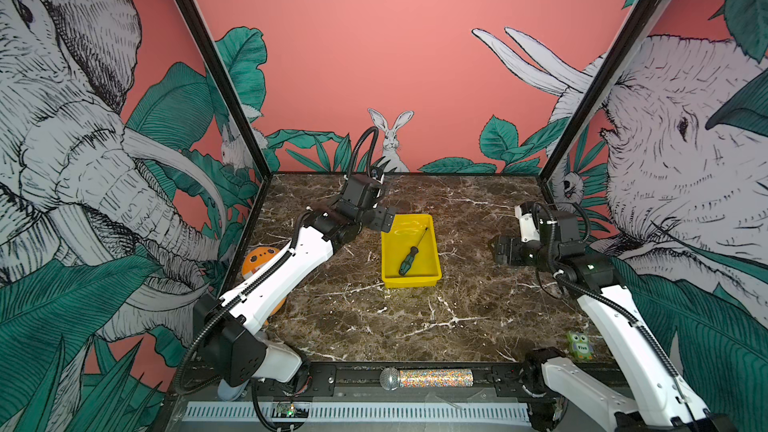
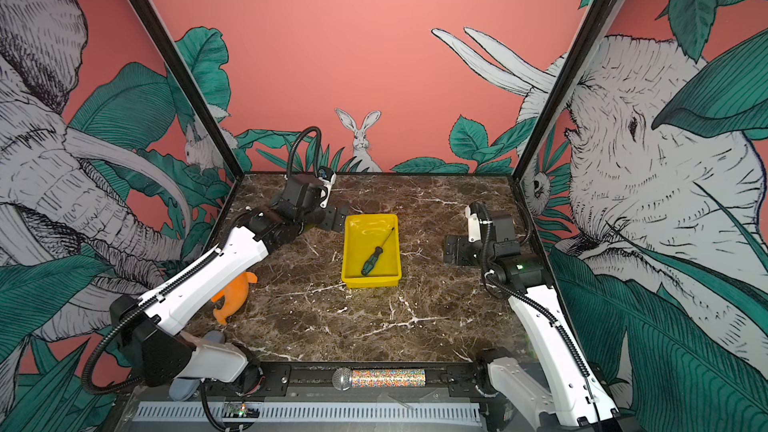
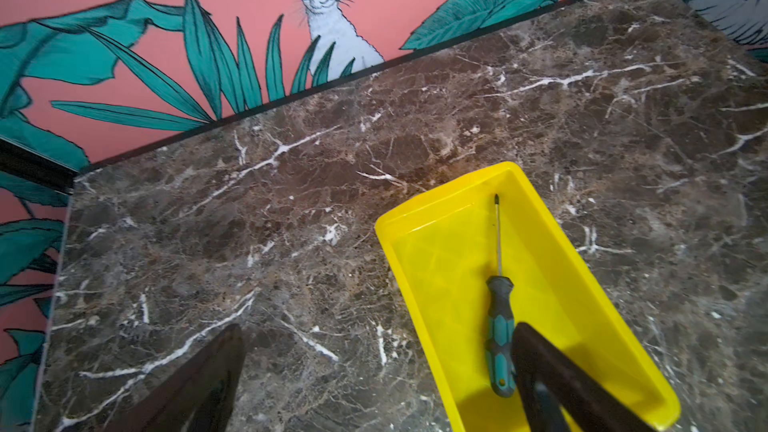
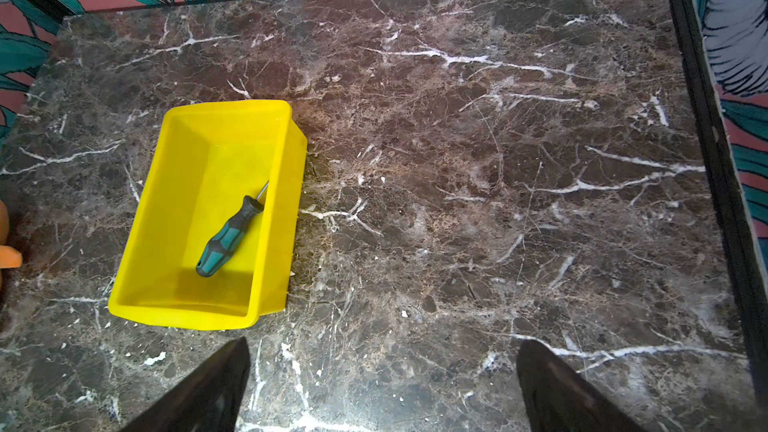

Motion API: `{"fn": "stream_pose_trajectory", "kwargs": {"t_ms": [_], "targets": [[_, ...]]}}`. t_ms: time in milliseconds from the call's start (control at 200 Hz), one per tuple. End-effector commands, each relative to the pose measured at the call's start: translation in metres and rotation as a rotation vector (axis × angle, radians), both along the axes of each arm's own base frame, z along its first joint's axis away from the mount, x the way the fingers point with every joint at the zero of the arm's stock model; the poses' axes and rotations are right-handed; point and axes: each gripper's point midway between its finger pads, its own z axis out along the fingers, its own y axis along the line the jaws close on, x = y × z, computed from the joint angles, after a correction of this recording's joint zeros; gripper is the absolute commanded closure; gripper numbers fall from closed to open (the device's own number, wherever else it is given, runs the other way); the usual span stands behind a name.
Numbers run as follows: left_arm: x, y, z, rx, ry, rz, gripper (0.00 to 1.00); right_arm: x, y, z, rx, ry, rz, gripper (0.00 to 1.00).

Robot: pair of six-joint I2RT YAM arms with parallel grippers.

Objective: Put the screwdriver in the bin

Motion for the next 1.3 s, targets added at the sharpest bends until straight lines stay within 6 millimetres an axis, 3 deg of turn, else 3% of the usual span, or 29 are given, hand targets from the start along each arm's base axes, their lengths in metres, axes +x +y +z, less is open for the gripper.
{"fn": "stream_pose_trajectory", "kwargs": {"t_ms": [0,215,310,495,701,811,966,1216,1296], "targets": [[0.008,0.033,0.030,-0.004,-0.141,0.063,0.00,0.012,-0.008,0.021,-0.075,-0.075,-0.002,0.01],[0.018,0.097,0.023,-0.176,-0.150,0.158,0.00,0.027,-0.019,0.045,-0.134,-0.144,-0.030,0.01],[0.019,0.117,0.019,-0.148,-0.216,0.187,0.00,0.034,-0.024,0.052,-0.117,-0.161,-0.042,0.01],[0.013,0.145,0.015,-0.084,-0.340,0.247,0.00,0.052,-0.036,0.045,-0.075,-0.099,-0.036,0.01],[0.008,0.182,-0.007,-0.137,-0.400,0.354,0.00,0.075,-0.047,0.034,-0.104,-0.129,-0.049,0.01],[0.010,0.190,-0.029,-0.076,-0.428,0.352,0.00,0.083,-0.054,0.022,-0.143,-0.227,-0.071,0.01],[0.013,0.208,-0.077,-0.041,-0.398,0.435,0.00,0.083,-0.077,0.017,-0.157,-0.441,-0.231,0.01],[0.004,0.220,-0.126,0.004,-0.379,0.473,0.00,0.070,-0.081,-0.015,-0.285,-0.303,-0.163,0.01],[0.003,0.222,-0.131,0.012,-0.397,0.473,0.00,0.072,-0.084,-0.023,-0.299,-0.315,-0.180,0.01]]}}
